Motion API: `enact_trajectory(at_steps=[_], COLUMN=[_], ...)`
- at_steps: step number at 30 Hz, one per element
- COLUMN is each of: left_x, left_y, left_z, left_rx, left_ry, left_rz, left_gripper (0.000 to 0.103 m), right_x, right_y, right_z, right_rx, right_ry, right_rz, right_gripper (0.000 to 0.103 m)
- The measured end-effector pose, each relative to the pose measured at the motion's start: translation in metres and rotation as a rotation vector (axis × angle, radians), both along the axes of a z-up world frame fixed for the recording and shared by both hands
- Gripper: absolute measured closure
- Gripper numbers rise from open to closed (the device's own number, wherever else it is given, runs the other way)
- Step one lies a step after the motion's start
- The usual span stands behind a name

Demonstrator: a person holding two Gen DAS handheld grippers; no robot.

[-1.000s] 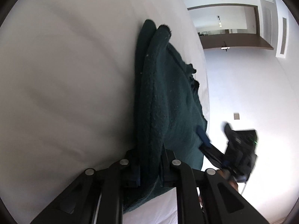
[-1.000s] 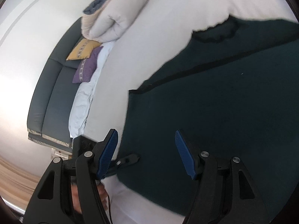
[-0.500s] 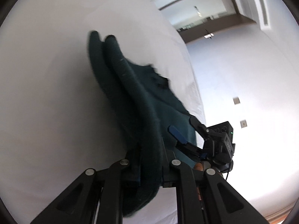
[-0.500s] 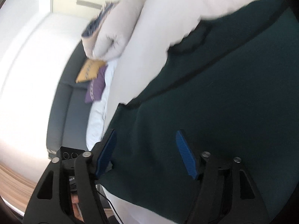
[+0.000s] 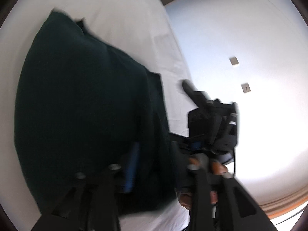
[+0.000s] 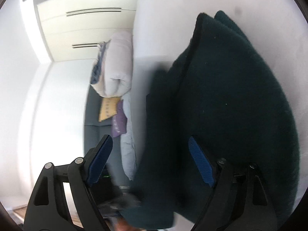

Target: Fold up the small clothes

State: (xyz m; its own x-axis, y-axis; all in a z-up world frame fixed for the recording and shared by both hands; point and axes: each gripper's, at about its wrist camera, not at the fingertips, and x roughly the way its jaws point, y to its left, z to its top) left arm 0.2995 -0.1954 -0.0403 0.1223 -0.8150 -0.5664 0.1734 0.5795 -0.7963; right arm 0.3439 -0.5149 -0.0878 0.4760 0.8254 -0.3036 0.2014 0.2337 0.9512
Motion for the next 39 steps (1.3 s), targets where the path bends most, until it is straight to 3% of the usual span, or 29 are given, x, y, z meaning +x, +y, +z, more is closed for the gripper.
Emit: enact_trajectory(at_steps=[1, 2, 6, 10, 12, 14, 16, 17, 22, 29, 39], left_x=[-0.004, -0.008, -0.026, -0.048, -0.053, -0.057, -0.060, -0.062, -0.067, -0.057, -0.061], left_y=[0.011, 0.025, 0.078, 0.133, 0.149, 0.157, 0.156, 0.153, 0.145, 0.146, 0.123], left_z=[0.000, 0.004, 0.015, 0.013, 0.005, -0.008, -0.017, -0.021, -0.023, -0.017, -0.012], left_rx=[-0.022, -0.023, -0.008, 0.072, 0.079, 0.061, 0.054, 0.049, 0.051, 0.050, 0.146], left_ry=[-0.010, -0.035, -0.096, -0.139, -0.119, -0.081, -0.059, -0.050, -0.059, -0.110, -0.219], left_rz=[0.019, 0.039, 0.060, 0.104, 0.128, 0.143, 0.140, 0.134, 0.102, 0.083, 0.008], left_gripper=[0.042, 0.039, 0.039, 0.039, 0.039, 0.039, 0.039, 0.039, 0.039, 0.039, 0.039], right_x=[0.000, 0.000, 0.008, 0.015, 0.016, 0.016, 0.016, 0.016, 0.010, -0.017, -0.025], right_y=[0.000, 0.000, 0.005, 0.022, 0.038, 0.051, 0.059, 0.058, 0.055, -0.008, -0.057], right_z=[0.002, 0.003, 0.011, 0.029, 0.034, 0.037, 0.037, 0.038, 0.055, 0.084, 0.048], right_rx=[-0.011, -0.015, -0.075, -0.314, -0.447, -0.561, -0.647, -0.653, -0.736, -0.786, -0.738], right_ry=[-0.006, -0.013, -0.005, 0.007, 0.012, 0.021, 0.044, 0.051, 0.023, 0.017, 0.040], right_rz=[0.008, 0.014, 0.043, 0.126, 0.188, 0.227, 0.230, 0.225, 0.210, 0.193, 0.144], right_gripper=[0.022, 0.022, 0.022, 0.024, 0.036, 0.061, 0.077, 0.086, 0.088, 0.088, 0.088])
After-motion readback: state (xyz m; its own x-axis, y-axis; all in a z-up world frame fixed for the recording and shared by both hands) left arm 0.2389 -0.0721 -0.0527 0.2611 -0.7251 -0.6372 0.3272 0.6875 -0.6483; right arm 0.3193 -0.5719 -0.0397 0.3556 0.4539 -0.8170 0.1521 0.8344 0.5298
